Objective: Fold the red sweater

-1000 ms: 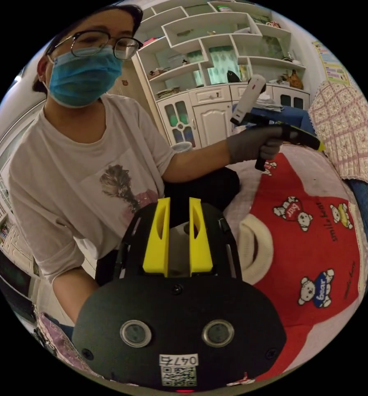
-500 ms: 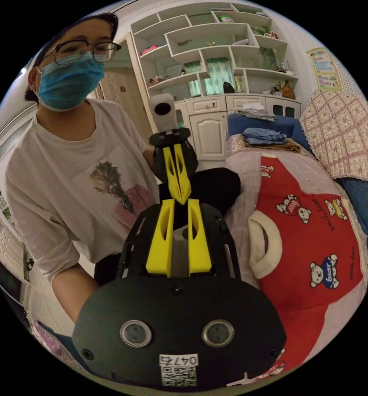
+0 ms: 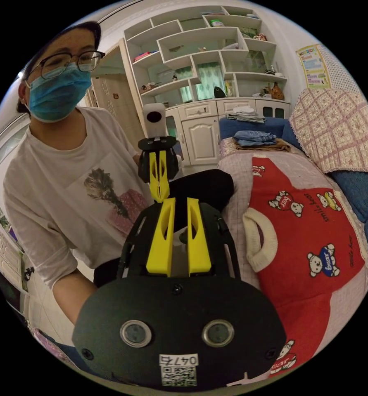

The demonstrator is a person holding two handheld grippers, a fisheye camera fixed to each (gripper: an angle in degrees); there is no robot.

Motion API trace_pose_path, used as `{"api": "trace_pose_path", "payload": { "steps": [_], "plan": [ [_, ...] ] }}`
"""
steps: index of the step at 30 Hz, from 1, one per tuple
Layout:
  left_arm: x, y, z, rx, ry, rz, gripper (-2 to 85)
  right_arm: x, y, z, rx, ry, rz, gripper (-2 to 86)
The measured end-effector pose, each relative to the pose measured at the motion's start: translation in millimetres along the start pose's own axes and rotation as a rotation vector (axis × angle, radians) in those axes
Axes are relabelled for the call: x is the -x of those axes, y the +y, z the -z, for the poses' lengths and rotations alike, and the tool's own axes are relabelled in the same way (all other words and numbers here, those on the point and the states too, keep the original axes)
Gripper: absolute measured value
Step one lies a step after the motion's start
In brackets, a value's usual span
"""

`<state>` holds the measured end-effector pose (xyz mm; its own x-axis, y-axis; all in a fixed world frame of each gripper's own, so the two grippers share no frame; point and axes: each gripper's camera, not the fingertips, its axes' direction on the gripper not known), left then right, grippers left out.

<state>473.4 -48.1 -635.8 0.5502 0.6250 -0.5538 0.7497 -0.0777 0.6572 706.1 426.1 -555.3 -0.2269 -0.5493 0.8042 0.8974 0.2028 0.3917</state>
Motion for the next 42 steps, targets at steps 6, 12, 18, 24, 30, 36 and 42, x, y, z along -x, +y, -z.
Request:
{"api": "trace_pose_path", "payload": {
  "steps": [6,12,18,24,30,36,42],
  "plan": [
    [16.9,12.1,-28.2,0.1,-0.122,0.101,-0.9,10.5,4.7,-0.6,-0.009,-0.013,0.018,1.3],
    [19.3,29.0,-33.2,0.034,0.036,0.07,-0.9,12.6,11.2,-1.0,0.006,-0.007,-0.01,1.2],
    [39.0,45.3,-50.9,0.059,0.018,0.145,-1.0,19.3,13.3,-1.4,0.037,0.005,0.007,0.7],
    [56.5,80.4,-39.7,0.021,-0.03,0.189,-1.0,20.5,25.5,17.8,-0.023,0.008,-0.003,0.8],
    [89.9,125.0,-1.2,-0.099,-0.177,0.311,-1.0,16.6,40.0,49.9,-0.169,0.091,-0.036,0.0],
    [137.5,190.7,41.2,-0.152,-0.407,0.584,-1.0,-1.0,66.1,91.6,-0.334,0.215,-0.203,-0.5],
    [191.4,285.2,93.4,-0.347,-0.555,0.939,-0.9,-11.3,88.0,125.6,-0.505,0.261,-0.274,-0.7]
  ]
}}
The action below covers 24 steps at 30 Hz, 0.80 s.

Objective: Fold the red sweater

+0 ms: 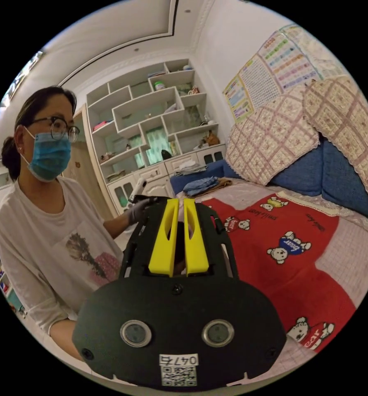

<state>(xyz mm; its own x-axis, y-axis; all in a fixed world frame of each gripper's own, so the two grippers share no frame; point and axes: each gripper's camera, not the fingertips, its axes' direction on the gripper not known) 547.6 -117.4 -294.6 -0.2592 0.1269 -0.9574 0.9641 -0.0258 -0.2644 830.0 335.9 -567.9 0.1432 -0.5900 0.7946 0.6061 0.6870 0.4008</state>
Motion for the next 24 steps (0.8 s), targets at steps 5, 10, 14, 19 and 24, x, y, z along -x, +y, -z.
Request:
{"api": "trace_pose_path", "payload": {
  "steps": [5,10,14,19,24],
  "plan": [
    [91.4,-20.6,-25.4,-0.012,-0.02,0.245,0.8,-25.0,0.2,17.5,-0.061,-0.007,-0.089,-0.9],
    [171.4,-31.2,-66.8,-0.02,0.121,0.491,5.2,-40.4,-0.2,27.7,-0.067,-0.006,-0.129,-1.0],
    [210.6,-27.4,-96.5,-0.021,0.208,0.624,6.7,-51.4,0.0,38.9,-0.059,0.014,-0.152,-1.0],
    [227.2,-25.1,-111.5,-0.032,0.198,0.677,7.0,-65.7,1.4,56.3,-0.073,0.04,-0.193,-1.0],
    [216.0,-16.8,-99.8,-0.073,0.099,0.662,7.9,-77.6,5.3,86.3,-0.137,0.106,-0.24,-0.9]
  ]
}}
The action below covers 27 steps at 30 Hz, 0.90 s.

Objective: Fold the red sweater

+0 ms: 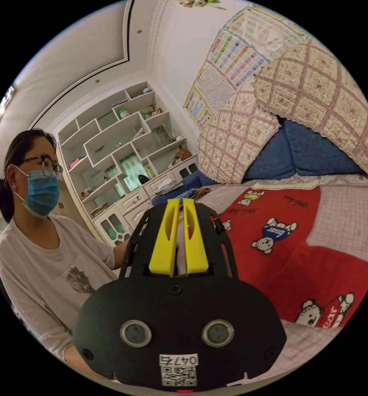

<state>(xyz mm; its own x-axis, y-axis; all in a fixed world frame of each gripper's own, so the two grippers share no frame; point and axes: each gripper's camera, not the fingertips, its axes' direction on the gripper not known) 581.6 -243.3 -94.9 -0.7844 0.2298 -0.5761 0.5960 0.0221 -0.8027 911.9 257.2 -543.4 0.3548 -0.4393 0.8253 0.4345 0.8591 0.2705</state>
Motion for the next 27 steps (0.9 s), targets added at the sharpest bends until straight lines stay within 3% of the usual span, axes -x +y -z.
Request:
{"api": "trace_pose_path", "payload": {
  "steps": [5,11,16,22,27],
  "plan": [
    [8.9,-7.4,-15.2,0.033,0.053,0.057,8.0,-20.4,0.3,30.2,-0.115,-0.05,-0.067,-0.9],
    [-14.8,-6.4,-23.1,0.004,-0.028,0.004,7.3,-30.7,-2.0,49.5,-0.147,-0.013,-0.088,-0.9],
    [-34.5,-2.1,-25.8,0.003,0.013,-0.012,1.0,-37.8,-3.4,61.7,-0.169,0.018,-0.103,-1.1],
    [-99.8,21.9,-10.9,-0.033,0.098,-0.167,-0.7,-45.9,-6.1,69.6,-0.197,0.028,-0.12,-1.2],
    [-191.1,71.2,-11.3,0.006,0.27,-0.325,-0.8,-50.9,-9.8,68.8,-0.209,0.048,-0.129,-1.2]
  ]
}}
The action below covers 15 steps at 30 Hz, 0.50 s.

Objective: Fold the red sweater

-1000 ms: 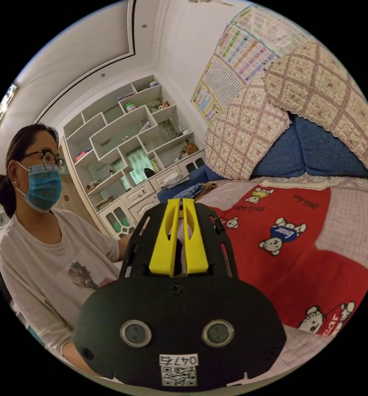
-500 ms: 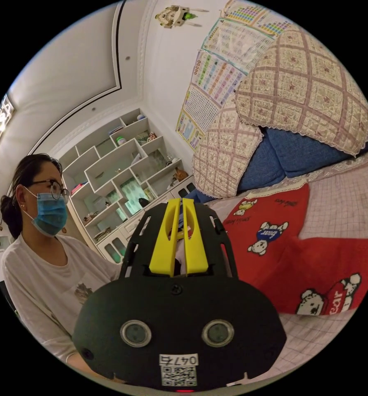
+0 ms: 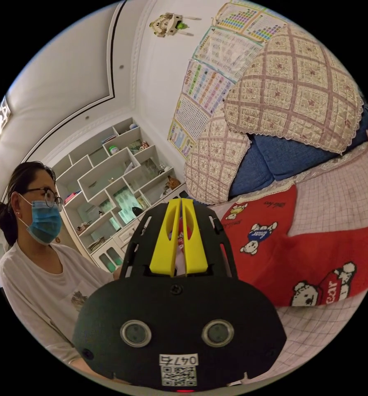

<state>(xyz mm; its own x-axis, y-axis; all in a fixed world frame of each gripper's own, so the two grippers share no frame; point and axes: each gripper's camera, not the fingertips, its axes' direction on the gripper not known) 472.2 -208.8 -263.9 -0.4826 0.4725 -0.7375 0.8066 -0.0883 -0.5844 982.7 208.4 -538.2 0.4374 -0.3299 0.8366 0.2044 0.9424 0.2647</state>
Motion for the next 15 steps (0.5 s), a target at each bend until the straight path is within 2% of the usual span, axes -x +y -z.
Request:
{"api": "trace_pose_path", "payload": {
  "steps": [6,11,15],
  "plan": [
    [-126.0,65.1,-68.6,0.096,0.107,-0.243,-0.8,-6.4,-3.2,-2.6,-0.034,0.03,-0.023,-1.3],
    [-185.1,140.6,-137.4,0.173,0.105,-0.358,-0.8,-11.5,-4.4,-8.4,-0.058,0.019,-0.045,-1.3],
    [-212.8,189.9,-194.8,0.221,0.038,-0.396,-0.7,-13.4,-5.6,-18.8,-0.056,0.021,-0.05,-1.3]
  ]
}}
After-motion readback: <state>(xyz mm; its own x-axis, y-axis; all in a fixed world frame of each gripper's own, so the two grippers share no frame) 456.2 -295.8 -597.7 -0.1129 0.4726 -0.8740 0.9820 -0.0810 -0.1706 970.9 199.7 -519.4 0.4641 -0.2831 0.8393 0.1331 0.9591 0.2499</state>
